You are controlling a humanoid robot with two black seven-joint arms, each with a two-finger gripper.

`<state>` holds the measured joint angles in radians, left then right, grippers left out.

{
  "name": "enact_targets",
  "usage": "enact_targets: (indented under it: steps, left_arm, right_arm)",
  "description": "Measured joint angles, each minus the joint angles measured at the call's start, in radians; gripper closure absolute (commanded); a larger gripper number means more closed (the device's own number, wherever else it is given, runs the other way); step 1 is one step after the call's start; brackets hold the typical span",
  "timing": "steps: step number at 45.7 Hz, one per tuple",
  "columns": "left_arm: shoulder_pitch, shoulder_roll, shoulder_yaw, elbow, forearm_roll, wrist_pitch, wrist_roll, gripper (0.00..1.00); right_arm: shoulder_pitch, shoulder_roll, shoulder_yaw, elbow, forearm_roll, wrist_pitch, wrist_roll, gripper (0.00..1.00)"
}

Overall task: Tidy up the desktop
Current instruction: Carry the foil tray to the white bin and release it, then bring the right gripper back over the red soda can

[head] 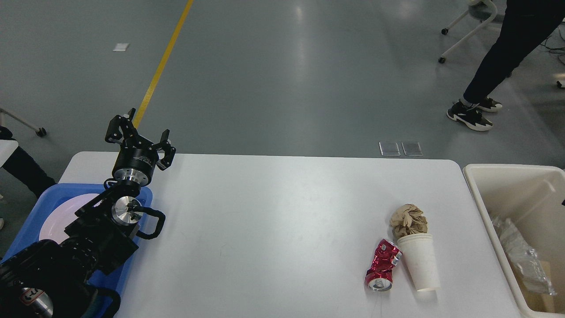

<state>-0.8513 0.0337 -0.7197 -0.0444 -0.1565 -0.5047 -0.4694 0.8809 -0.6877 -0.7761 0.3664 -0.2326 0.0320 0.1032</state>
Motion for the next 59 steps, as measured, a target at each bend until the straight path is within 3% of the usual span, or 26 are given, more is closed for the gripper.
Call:
enact_targets:
  steps: [12, 25, 30, 38, 44, 50, 59]
  left_arm:
    - [0.000, 0.000, 0.000, 0.000, 0.000, 0.000, 0.000, 0.04]
    - [0.000, 0.000, 0.000, 0.000, 0.000, 0.000, 0.000, 0.04]
    - [0.000, 0.000, 0.000, 0.000, 0.000, 0.000, 0.000, 0.04]
    - [0.000, 0.000, 0.000, 0.000, 0.000, 0.000, 0.000, 0.04]
    - [0.000, 0.000, 0.000, 0.000, 0.000, 0.000, 0.000, 0.04]
    - [0.000, 0.000, 0.000, 0.000, 0.000, 0.000, 0.000, 0.04]
    - [0.000, 0.000, 0.000, 0.000, 0.000, 0.000, 0.000, 0.04]
  right_arm:
    - [0.104, 0.037, -0.027, 0.083, -0.006, 0.019, 0.001, 0.00]
    - [0.586, 0.131, -0.342, 0.453, -0.016, 0.040, -0.002, 0.00]
    - [0.782, 0.169, -0.407, 0.598, -0.011, 0.168, -0.001, 0.00]
    - [1.004, 0.232, -0.425, 0.695, -0.004, 0.533, 0.000, 0.00]
    - [1.119, 0.274, -0.425, 0.753, -0.004, 0.752, -0.001, 0.00]
    - [1.186, 0.293, -0.421, 0.816, -0.004, 0.823, 0.000, 0.00]
    - [1.080, 0.298, -0.399, 0.823, -0.001, 0.794, -0.001, 0.00]
